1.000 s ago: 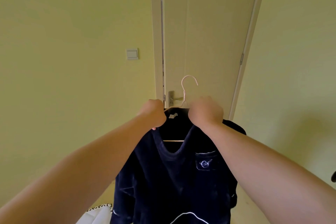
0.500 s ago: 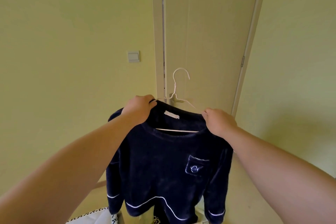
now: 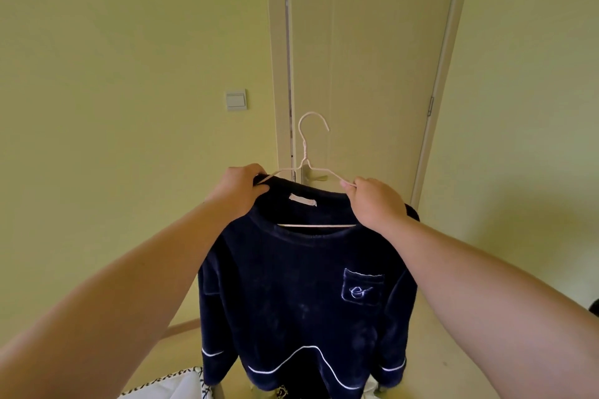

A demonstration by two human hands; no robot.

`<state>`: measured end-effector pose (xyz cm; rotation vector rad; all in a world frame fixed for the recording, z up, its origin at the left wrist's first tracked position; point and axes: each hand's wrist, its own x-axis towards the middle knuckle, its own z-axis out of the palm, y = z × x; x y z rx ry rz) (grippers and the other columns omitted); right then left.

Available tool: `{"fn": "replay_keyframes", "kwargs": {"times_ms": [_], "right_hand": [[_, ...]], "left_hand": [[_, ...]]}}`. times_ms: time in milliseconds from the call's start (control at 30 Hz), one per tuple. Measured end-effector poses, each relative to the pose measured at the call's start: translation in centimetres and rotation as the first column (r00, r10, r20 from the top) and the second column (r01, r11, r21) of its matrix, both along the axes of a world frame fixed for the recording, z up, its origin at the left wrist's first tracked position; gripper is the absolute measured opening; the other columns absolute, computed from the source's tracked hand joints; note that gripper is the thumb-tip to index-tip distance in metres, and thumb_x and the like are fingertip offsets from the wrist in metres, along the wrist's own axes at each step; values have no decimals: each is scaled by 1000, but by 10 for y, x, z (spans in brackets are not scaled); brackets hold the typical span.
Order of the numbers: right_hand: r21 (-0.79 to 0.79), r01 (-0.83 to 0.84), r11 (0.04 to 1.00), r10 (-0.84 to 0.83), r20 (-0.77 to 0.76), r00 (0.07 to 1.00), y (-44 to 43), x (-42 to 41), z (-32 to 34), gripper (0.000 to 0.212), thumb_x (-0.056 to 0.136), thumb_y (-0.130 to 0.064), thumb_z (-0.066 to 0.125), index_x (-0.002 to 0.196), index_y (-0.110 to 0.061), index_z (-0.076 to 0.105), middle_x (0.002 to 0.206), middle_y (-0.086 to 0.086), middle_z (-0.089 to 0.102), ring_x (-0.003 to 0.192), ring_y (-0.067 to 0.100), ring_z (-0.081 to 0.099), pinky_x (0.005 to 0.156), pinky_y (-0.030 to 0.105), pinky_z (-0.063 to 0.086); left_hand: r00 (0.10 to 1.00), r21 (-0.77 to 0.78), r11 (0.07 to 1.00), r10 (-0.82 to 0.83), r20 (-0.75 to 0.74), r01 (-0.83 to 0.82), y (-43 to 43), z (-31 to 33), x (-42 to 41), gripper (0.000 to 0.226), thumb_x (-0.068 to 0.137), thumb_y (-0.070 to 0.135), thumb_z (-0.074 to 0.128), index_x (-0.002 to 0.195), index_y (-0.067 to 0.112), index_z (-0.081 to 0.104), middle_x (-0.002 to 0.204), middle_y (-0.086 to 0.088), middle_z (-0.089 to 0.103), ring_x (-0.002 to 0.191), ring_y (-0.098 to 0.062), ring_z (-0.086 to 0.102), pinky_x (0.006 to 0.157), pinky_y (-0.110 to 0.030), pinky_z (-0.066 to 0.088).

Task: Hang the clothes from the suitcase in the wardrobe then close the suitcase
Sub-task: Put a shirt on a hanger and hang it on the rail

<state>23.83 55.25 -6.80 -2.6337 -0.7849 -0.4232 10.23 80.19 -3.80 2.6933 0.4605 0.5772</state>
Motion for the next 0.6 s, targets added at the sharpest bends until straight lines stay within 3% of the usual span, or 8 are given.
{"fn": "replay_keyframes", "kwargs": {"times_ms": [100, 200, 267, 333, 400, 467, 533, 600], "right_hand": [[-71, 84, 994, -82, 38, 996, -11, 3, 2, 56, 104, -57, 17, 74, -19, 45, 80, -2, 56, 78, 28, 58, 72, 40, 46], [-171, 131, 976, -129, 27, 991, -13, 0, 7, 55, 106, -52, 17, 99, -20, 62, 95, 1, 53, 96, 32, 57, 92, 50, 43], [-143, 137, 980, -141, -11, 990, -9, -3, 7, 50, 107, -46, 21, 110, -19, 63, 96, 1, 52, 92, 31, 54, 93, 50, 43], [-127, 151, 980, -154, -11, 988, -6, -7, 9, 43, 107, -41, 25, 116, -19, 61, 99, 2, 55, 95, 31, 56, 95, 51, 43], [-119, 151, 981, -155, -25, 988, -5, -11, 10, 33, 106, -36, 30, 119, -19, 56, 108, 4, 57, 104, 33, 56, 98, 54, 41], [-110, 136, 985, -140, -28, 990, -3, -15, 11, 23, 105, -30, 34, 116, -20, 52, 108, 4, 57, 100, 32, 55, 98, 55, 41], [-112, 126, 986, -131, -31, 991, -1, -17, 12, 13, 103, -25, 38, 110, -21, 48, 103, 3, 56, 91, 30, 53, 95, 53, 42], [-149, 102, 984, -111, -58, 992, 0, -18, 15, 5, 100, -19, 40, 102, -20, 44, 97, 3, 57, 85, 28, 53, 92, 49, 44]], "left_hand": [[988, 69, 995, 82, -128, -74, 19, 2, -8, 22, 95, 7, 55, 108, 23, 65, 98, -3, 64, 84, -23, 59, 67, -31, 47], [954, 5, 992, 124, -272, -127, 32, -2, -16, 30, 86, -3, 53, 89, 23, 68, 81, -4, 71, 77, -25, 69, 69, -35, 59], [936, -98, 984, 108, -335, -148, 34, -8, -17, 33, 82, -6, 58, 88, 23, 72, 78, -6, 73, 74, -24, 72, 73, -36, 62], [917, -89, 985, 100, -387, -145, 33, -13, -14, 33, 80, -6, 60, 96, 19, 74, 78, -5, 71, 76, -25, 69, 75, -35, 61], [900, -16, 992, 106, -423, -125, 26, -17, -11, 25, 84, 0, 58, 97, 16, 73, 77, -5, 70, 73, -24, 67, 71, -33, 57], [889, 91, 991, 126, -440, -95, 16, -20, -10, 14, 96, 23, 55, 92, 16, 67, 77, -2, 66, 72, -22, 65, 66, -33, 54], [849, 237, 967, 200, -489, -91, 10, -22, -8, 36, 101, 50, 44, 94, 19, 62, 85, 1, 62, 78, -21, 61, 68, -33, 49], [835, 320, 945, 228, -501, -66, 7, -22, -8, 38, 102, 55, 39, 97, 24, 61, 91, 3, 60, 83, -21, 60, 72, -34, 48]]}}
